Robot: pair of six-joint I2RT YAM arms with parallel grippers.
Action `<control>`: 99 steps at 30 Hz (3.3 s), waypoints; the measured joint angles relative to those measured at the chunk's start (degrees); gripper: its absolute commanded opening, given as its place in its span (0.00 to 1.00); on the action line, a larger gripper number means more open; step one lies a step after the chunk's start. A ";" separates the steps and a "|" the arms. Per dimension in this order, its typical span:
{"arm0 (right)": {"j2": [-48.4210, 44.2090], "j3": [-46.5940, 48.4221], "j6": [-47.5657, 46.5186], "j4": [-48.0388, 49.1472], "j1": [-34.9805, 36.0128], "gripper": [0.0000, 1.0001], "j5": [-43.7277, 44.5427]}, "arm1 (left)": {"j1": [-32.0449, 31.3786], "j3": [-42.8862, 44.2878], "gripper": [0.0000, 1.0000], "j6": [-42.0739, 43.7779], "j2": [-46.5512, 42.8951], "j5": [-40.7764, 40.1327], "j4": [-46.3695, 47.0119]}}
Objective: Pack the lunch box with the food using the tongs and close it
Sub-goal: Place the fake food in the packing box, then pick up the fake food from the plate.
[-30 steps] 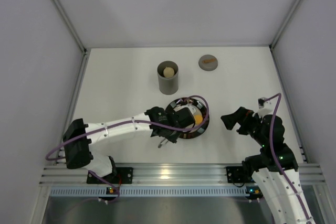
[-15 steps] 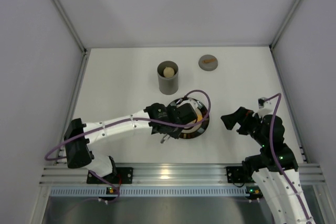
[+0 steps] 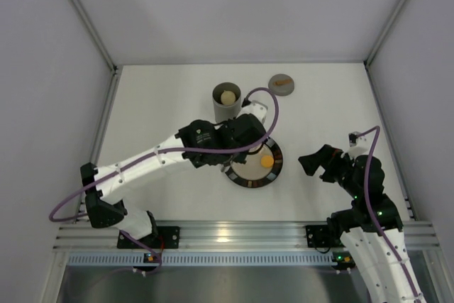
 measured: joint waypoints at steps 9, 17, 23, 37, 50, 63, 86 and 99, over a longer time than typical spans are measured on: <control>0.57 0.02 -0.02 0.00 0.00 1.00 0.00 | 11.23 13.31 0.29 2.03 2.73 -1.68 -1.09; 0.81 0.07 -0.09 0.00 0.00 1.00 0.02 | 20.15 14.64 0.29 4.94 7.85 -0.44 -0.37; 0.81 0.07 -0.13 0.00 0.00 0.99 0.02 | 23.63 14.51 0.30 6.43 9.77 1.68 1.33; 0.72 0.07 -0.11 -0.02 0.00 0.99 0.02 | 24.96 11.19 0.41 7.23 9.77 4.42 3.37; 0.68 0.07 -0.11 -0.02 0.00 1.00 0.02 | 24.63 11.17 0.43 7.72 9.38 7.50 4.07; 0.68 0.07 -0.04 -0.02 0.00 1.00 0.02 | 10.86 4.46 0.49 7.17 -0.98 7.98 4.11; 0.68 0.07 -0.11 -0.04 0.00 1.00 0.07 | 8.50 -10.71 0.49 4.55 4.50 12.07 10.27; 0.68 0.07 -0.11 -0.11 0.00 0.99 0.28 | 8.50 -10.78 0.49 4.57 6.91 13.11 11.74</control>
